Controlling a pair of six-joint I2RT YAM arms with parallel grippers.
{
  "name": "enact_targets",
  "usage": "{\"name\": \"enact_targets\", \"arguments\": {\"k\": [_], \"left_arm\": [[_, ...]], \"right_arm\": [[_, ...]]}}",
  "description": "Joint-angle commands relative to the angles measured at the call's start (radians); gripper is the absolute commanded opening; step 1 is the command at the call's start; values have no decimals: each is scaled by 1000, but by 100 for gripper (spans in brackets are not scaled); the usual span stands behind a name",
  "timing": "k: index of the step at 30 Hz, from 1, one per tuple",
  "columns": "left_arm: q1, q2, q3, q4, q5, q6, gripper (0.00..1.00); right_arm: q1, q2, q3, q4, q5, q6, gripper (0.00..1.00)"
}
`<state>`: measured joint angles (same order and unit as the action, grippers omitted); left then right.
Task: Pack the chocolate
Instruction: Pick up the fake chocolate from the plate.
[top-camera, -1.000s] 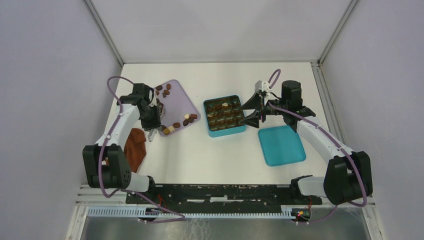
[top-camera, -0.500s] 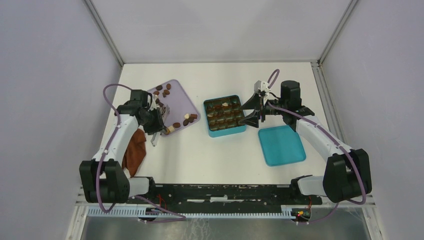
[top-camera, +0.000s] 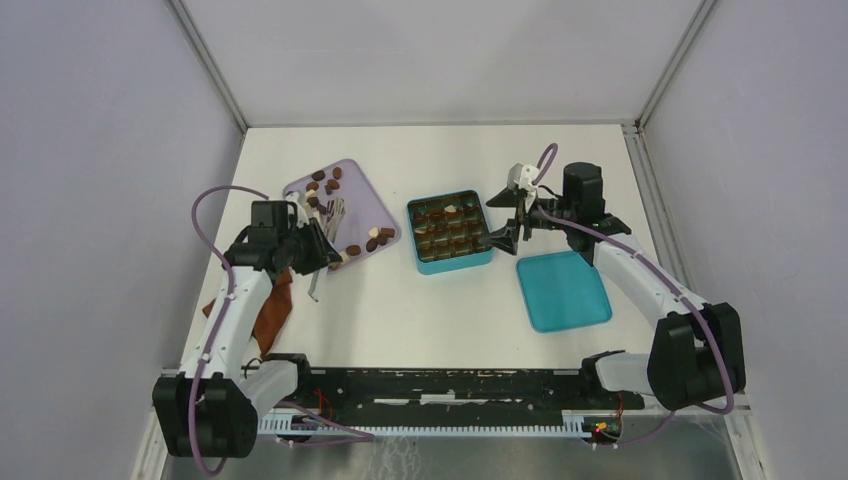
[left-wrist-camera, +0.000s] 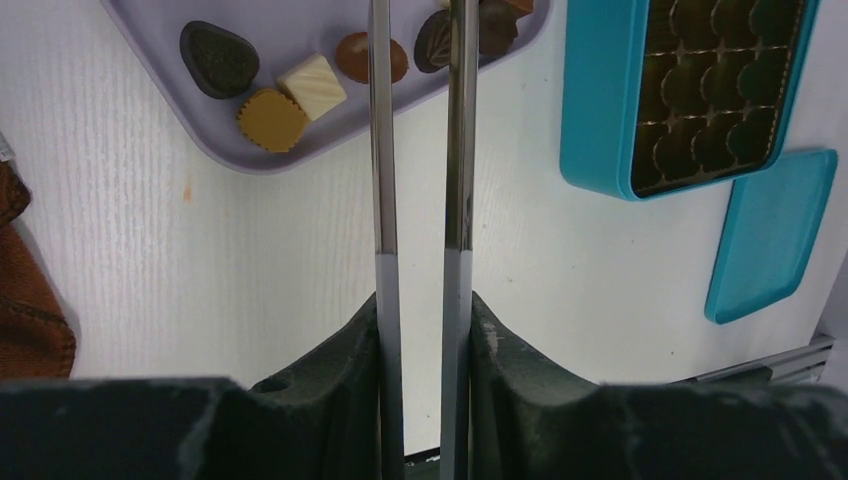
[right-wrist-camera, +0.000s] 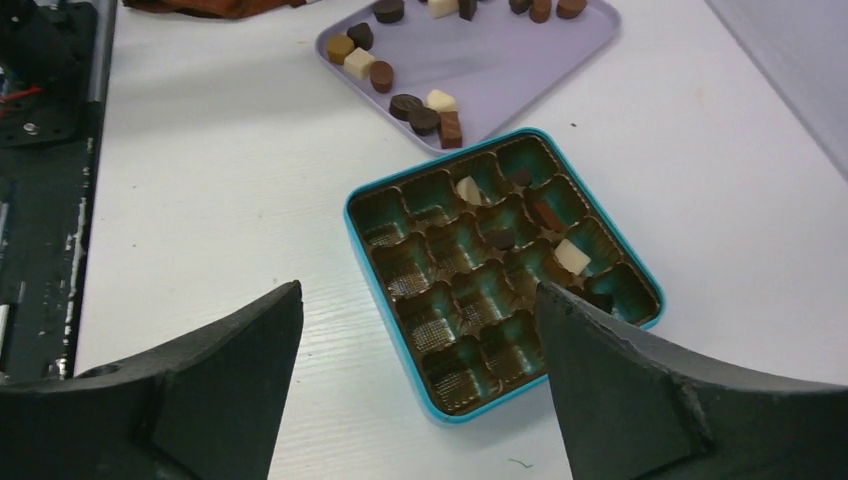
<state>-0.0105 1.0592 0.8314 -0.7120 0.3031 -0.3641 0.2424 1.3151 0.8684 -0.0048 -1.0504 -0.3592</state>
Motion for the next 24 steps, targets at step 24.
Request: {"name": "enact_targets", "arguments": {"k": [24], "left_arm": [[4, -314, -120, 117, 163, -80, 2]], "right_arm": [[98, 493, 435, -136, 837, 358, 62]]}}
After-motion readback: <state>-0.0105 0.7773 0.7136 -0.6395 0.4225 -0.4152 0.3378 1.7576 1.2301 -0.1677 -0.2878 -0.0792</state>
